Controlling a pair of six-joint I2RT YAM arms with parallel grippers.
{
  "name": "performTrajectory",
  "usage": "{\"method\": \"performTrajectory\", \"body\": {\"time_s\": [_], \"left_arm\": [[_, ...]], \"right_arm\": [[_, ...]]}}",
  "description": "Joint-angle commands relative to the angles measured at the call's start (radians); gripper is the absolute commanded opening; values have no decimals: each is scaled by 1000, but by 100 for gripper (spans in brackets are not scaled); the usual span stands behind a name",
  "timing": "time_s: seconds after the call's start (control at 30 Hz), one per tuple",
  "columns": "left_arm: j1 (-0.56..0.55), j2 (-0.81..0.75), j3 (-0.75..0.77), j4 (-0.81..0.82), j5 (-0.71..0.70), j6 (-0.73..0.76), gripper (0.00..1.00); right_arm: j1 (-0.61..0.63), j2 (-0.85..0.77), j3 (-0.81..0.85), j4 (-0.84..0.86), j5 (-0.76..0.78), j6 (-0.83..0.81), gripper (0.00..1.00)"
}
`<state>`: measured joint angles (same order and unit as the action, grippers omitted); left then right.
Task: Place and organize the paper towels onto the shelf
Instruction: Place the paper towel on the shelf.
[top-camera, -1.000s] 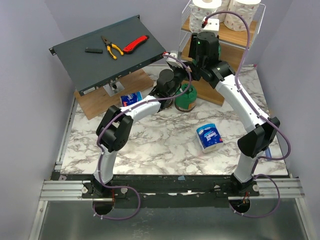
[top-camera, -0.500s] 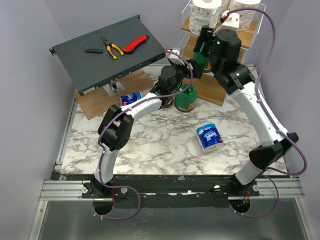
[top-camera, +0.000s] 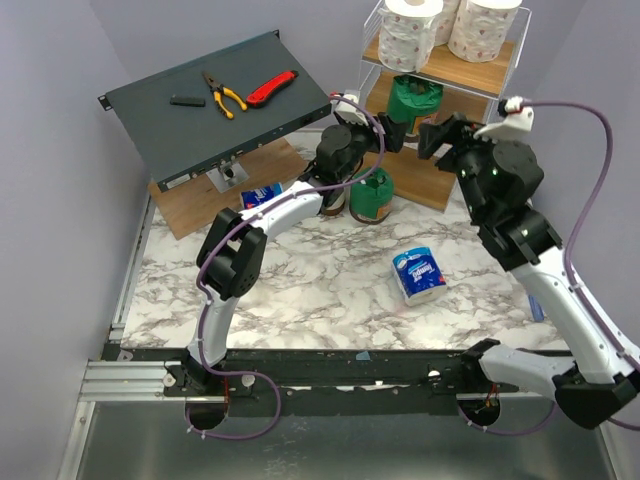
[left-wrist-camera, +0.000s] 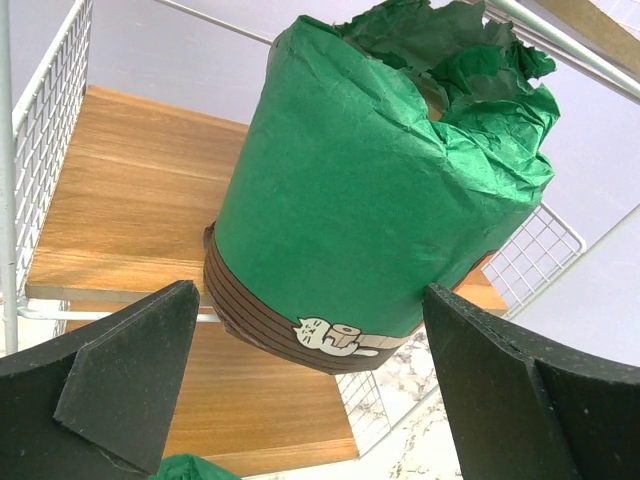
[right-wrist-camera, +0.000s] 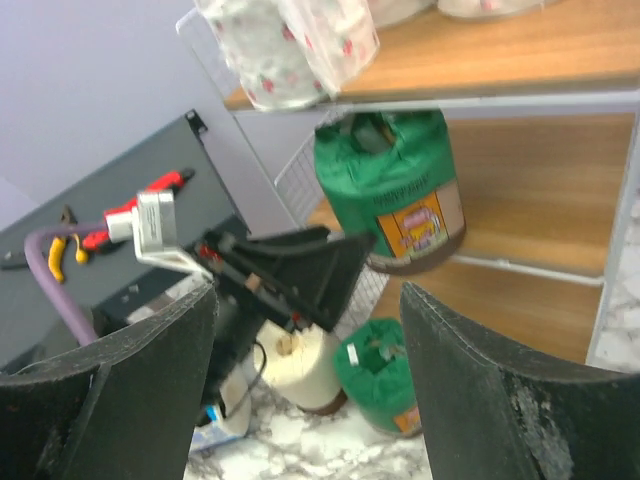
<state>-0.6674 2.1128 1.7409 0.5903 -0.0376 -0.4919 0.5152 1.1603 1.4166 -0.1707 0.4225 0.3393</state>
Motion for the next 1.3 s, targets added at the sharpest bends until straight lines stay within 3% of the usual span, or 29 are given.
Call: {"method": "performTrajectory", "body": {"time_s": [0.0,0.27,0.47,0.83,1.27], "left_arm": [[8,24,34,-8,11,12,99],[24,17,18,3,9,19,99],[46,7,-16,85,104,-23,99],[58,48,23,106,195,15,99],[52,141,170,60,275,21,99]], "right_arm": [[-4,-143,-183,119,-39,29,77],[-5,-345,-447,74,-98,60,76],[-4,-564,-636,53,-129,78,77],[-4,-734,-725,-141,-152,101,77],[-5,-761,-785,-178,-249,188,76]]}}
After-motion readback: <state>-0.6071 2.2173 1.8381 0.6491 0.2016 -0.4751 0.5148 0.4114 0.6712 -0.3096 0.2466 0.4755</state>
